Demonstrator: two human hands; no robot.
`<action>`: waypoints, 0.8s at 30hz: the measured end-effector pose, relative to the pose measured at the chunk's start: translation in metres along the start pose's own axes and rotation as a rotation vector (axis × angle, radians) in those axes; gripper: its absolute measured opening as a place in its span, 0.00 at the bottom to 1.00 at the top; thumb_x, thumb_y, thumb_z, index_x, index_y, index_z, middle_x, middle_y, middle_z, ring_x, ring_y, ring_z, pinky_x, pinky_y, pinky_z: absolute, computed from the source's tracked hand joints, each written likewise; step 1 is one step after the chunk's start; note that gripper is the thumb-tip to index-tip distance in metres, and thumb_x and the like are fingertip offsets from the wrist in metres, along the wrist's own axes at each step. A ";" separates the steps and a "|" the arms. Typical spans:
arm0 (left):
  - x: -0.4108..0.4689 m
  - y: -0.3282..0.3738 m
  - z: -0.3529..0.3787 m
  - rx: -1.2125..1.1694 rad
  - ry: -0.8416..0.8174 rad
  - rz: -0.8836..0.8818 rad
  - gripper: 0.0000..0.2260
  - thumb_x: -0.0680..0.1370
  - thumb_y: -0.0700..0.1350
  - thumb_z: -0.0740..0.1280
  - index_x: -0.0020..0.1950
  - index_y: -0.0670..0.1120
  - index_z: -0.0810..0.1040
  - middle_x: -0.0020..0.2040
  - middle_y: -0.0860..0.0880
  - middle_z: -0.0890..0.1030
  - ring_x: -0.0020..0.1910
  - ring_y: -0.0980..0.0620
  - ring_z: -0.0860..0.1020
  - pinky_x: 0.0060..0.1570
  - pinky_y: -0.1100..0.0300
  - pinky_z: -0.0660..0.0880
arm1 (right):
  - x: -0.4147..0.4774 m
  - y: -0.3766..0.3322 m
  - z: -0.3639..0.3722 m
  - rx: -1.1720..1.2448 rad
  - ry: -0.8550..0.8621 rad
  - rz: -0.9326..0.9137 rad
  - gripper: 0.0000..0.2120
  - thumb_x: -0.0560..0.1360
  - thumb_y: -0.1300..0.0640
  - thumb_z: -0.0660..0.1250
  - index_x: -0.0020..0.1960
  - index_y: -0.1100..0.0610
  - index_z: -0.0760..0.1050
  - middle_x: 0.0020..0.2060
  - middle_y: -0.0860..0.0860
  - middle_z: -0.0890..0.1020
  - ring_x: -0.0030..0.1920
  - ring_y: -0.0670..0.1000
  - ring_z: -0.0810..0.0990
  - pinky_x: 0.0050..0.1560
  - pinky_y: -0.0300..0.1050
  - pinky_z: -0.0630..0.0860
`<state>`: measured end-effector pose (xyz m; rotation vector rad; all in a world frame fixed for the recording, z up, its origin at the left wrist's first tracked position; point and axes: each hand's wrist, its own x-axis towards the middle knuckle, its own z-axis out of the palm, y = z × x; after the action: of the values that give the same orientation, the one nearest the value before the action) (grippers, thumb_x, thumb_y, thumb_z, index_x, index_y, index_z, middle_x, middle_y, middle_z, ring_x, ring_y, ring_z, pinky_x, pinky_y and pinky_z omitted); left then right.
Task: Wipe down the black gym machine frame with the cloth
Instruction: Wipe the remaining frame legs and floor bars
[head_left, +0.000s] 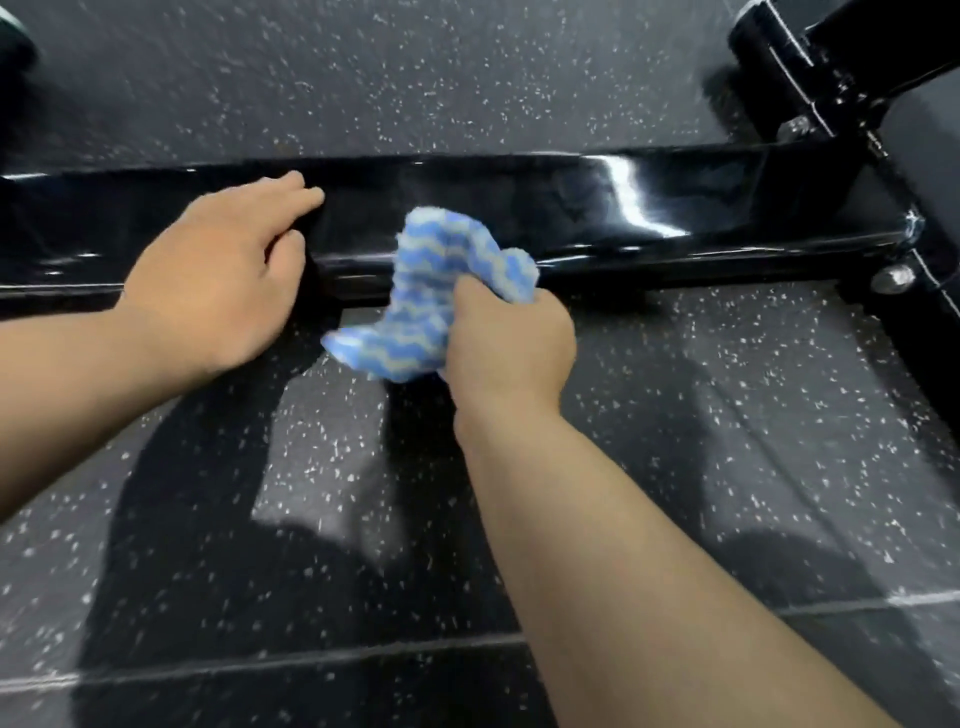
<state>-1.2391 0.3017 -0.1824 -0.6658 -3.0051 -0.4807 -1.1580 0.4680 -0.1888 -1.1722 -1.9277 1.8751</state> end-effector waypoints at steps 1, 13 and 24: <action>0.003 0.002 -0.002 0.012 0.032 -0.013 0.24 0.76 0.50 0.52 0.70 0.47 0.72 0.73 0.47 0.69 0.72 0.44 0.65 0.72 0.49 0.60 | 0.008 -0.002 -0.015 0.006 0.146 -0.139 0.08 0.68 0.55 0.68 0.43 0.52 0.69 0.47 0.55 0.78 0.45 0.55 0.78 0.49 0.47 0.75; 0.013 0.026 -0.006 -0.078 0.228 -0.202 0.17 0.77 0.40 0.57 0.60 0.51 0.79 0.64 0.50 0.77 0.64 0.47 0.71 0.63 0.56 0.66 | 0.055 -0.068 0.021 -1.270 -0.344 -0.764 0.21 0.78 0.56 0.42 0.60 0.55 0.70 0.69 0.64 0.66 0.72 0.65 0.59 0.68 0.57 0.58; 0.048 0.084 0.004 -0.257 0.093 0.166 0.23 0.82 0.43 0.55 0.77 0.52 0.59 0.77 0.53 0.61 0.74 0.59 0.58 0.65 0.77 0.49 | 0.069 -0.059 -0.007 -0.233 -0.408 -0.546 0.22 0.70 0.59 0.54 0.61 0.54 0.76 0.59 0.49 0.80 0.62 0.49 0.76 0.67 0.48 0.69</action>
<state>-1.2475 0.3949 -0.1575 -0.8722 -2.7962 -0.8708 -1.2220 0.5253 -0.1587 -0.2450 -2.4100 1.6999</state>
